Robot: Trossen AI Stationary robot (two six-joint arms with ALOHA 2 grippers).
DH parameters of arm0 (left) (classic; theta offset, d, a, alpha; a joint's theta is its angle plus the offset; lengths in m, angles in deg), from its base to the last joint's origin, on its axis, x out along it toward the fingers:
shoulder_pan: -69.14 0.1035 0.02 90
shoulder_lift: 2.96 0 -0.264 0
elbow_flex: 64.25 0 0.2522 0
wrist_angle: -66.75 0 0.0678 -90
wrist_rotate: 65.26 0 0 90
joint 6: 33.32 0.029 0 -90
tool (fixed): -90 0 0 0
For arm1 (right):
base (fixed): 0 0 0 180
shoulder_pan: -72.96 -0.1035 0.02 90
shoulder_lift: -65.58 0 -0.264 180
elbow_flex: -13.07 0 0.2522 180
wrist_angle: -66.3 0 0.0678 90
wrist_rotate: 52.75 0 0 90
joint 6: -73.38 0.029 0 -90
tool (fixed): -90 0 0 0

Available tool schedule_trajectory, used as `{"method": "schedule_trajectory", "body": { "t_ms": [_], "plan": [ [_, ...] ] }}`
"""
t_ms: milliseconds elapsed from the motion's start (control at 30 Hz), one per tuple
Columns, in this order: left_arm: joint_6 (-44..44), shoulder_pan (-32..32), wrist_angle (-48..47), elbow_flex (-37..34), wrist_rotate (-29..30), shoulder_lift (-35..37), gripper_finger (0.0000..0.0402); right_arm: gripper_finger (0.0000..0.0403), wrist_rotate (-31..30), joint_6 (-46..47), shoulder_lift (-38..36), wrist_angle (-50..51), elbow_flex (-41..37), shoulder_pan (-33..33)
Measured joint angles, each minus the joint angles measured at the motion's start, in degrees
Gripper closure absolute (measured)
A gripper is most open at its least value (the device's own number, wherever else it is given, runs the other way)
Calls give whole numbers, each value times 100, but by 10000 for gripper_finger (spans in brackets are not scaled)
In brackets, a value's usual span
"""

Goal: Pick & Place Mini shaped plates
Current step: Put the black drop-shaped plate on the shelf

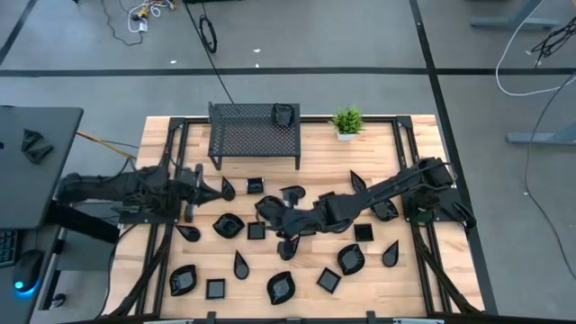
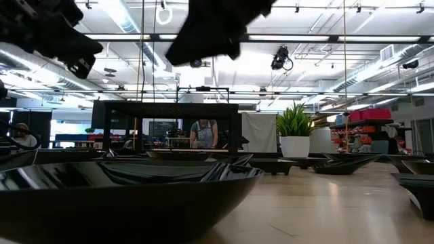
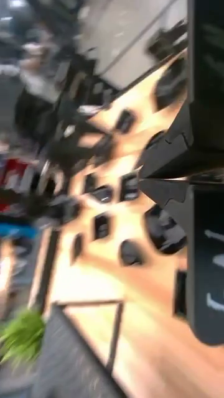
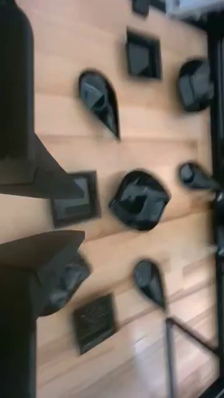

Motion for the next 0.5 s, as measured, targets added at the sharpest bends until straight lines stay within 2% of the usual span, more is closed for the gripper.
{"method": "schedule_trajectory", "body": {
  "t_ms": [133, 333, 500],
  "plan": [
    [68, -563, -550, 508, 129, -1088, 385, 321, -181, 97, -2, -50, -117, 44],
    [-72, -1159, -1688, 1108, 699, -2760, 381, 332, -179, -53, -2, -60, -133, 141],
    [-1240, -1150, -2233, 1388, 914, -3926, 336, 338, -168, -186, -2, -80, -133, 141]
  ]
}}
